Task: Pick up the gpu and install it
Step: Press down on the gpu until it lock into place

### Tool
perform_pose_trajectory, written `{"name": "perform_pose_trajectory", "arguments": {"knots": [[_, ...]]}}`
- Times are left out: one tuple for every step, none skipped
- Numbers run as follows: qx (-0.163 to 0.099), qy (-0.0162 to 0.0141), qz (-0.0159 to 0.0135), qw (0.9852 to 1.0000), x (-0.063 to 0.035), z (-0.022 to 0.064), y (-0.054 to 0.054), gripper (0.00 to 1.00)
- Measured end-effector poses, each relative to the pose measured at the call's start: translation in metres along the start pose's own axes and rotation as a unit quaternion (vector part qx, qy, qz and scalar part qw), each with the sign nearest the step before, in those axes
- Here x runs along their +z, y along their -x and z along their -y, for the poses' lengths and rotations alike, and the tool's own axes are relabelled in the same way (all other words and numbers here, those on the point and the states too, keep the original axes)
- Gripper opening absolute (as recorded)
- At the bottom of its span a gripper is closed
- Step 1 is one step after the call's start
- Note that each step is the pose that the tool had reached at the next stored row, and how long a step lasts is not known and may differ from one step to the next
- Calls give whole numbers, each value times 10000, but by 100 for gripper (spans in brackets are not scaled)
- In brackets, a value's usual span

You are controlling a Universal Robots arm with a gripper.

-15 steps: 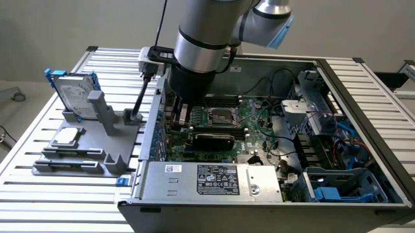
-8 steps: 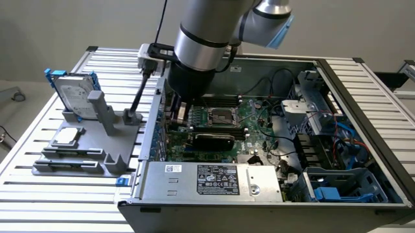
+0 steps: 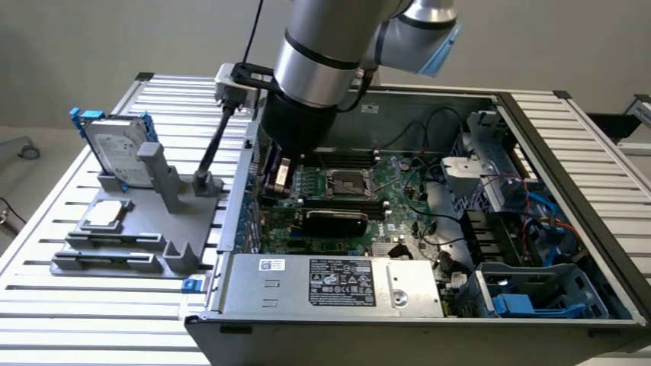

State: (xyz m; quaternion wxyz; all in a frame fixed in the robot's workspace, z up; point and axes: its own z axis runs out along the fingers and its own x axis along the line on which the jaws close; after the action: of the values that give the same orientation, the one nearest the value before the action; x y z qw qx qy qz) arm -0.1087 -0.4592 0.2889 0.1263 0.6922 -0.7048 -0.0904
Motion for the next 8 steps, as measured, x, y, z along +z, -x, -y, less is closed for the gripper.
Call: {"name": "perform_pose_trajectory", "arguments": {"knots": [[1, 4, -5, 10000, -18, -4, 2, 11], [3, 8, -9, 10000, -33, -8, 3, 11], [3, 9, -11, 10000, -40, -9, 6, 11], [3, 10, -12, 10000, -46, -9, 7, 11], [3, 10, -13, 10000, -49, -9, 8, 11], [3, 11, -13, 10000, -51, -9, 9, 11], [4, 11, -14, 10000, -52, -8, 11, 11], [3, 11, -14, 10000, -53, -6, 13, 11]]}}
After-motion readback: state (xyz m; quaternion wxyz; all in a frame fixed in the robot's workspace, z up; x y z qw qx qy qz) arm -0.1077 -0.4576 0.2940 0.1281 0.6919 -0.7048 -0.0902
